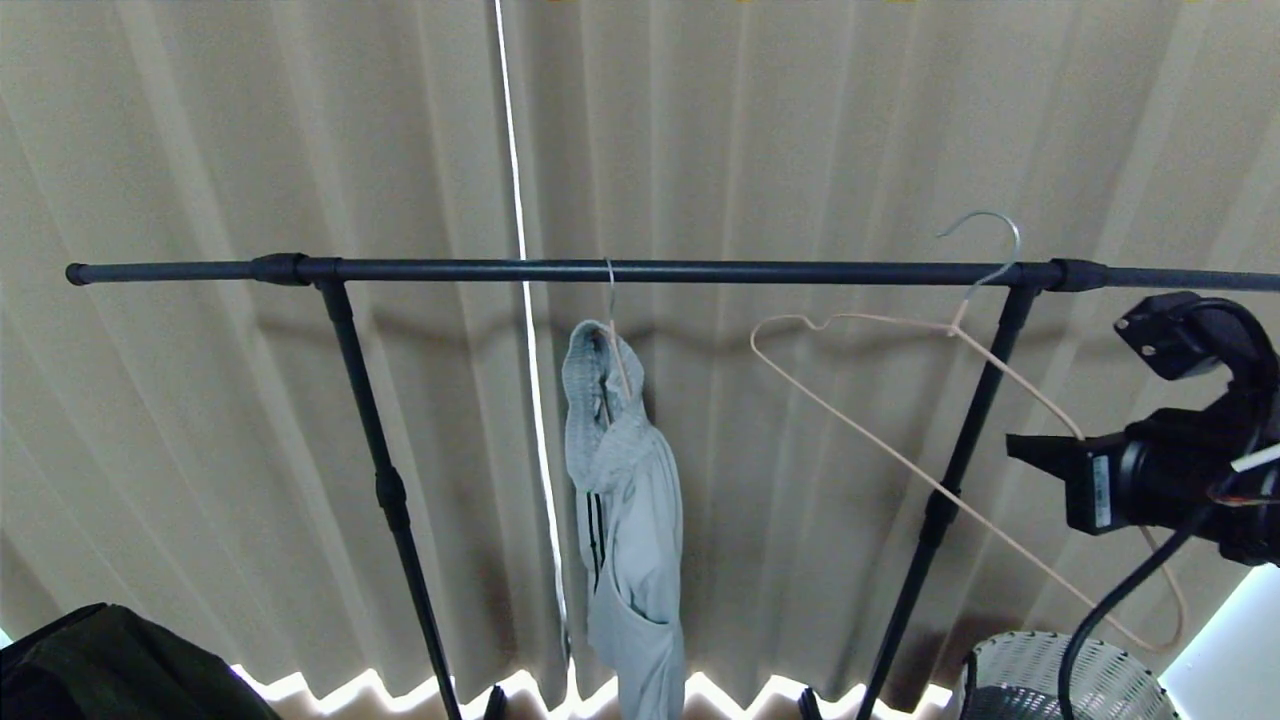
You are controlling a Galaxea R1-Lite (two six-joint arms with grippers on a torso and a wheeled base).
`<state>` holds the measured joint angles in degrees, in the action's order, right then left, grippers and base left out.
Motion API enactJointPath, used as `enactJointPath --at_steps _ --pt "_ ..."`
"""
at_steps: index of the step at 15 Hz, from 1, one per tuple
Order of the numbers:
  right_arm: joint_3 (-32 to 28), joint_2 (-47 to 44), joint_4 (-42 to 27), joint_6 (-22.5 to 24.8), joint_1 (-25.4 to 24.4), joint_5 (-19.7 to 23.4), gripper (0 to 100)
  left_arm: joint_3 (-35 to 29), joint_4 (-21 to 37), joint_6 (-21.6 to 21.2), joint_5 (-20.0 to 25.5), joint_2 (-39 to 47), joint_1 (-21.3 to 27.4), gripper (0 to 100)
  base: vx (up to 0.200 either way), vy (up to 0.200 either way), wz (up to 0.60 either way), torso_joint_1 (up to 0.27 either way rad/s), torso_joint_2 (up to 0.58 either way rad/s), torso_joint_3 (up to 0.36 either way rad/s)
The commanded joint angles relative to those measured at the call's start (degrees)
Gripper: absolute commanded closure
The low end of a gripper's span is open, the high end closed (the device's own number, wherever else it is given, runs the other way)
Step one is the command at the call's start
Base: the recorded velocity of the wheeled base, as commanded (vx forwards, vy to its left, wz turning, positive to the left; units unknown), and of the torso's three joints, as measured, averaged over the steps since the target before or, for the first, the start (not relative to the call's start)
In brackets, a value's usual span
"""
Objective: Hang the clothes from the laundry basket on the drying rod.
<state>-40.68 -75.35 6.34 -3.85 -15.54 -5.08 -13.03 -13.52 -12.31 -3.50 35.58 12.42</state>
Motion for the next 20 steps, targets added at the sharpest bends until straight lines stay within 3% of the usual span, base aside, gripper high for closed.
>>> enactJointPath --at_steps 1,16,20 --pt "4.91 7.41 0.43 0.16 2.54 0.25 100 0.02 -0.02 0.01 -0.02 0.19 -0.03 100 -0.2 0.0 0.0 0.002 0.01 -0.002" --pt "9.57 8.9 0.69 0.16 3.06 0.6 100 0.2 -0.02 -0.08 -0.02 0.01 0.06 100 -0.2 0.0 0.0 0.003 0.0 0.001" --pt "9.65 9.08 0.69 0.07 2.8 0.69 100 0.29 0.07 -0.08 -0.02 0.01 0.06 100 0.0 0.0 0.0 0.0 0.0 0.0"
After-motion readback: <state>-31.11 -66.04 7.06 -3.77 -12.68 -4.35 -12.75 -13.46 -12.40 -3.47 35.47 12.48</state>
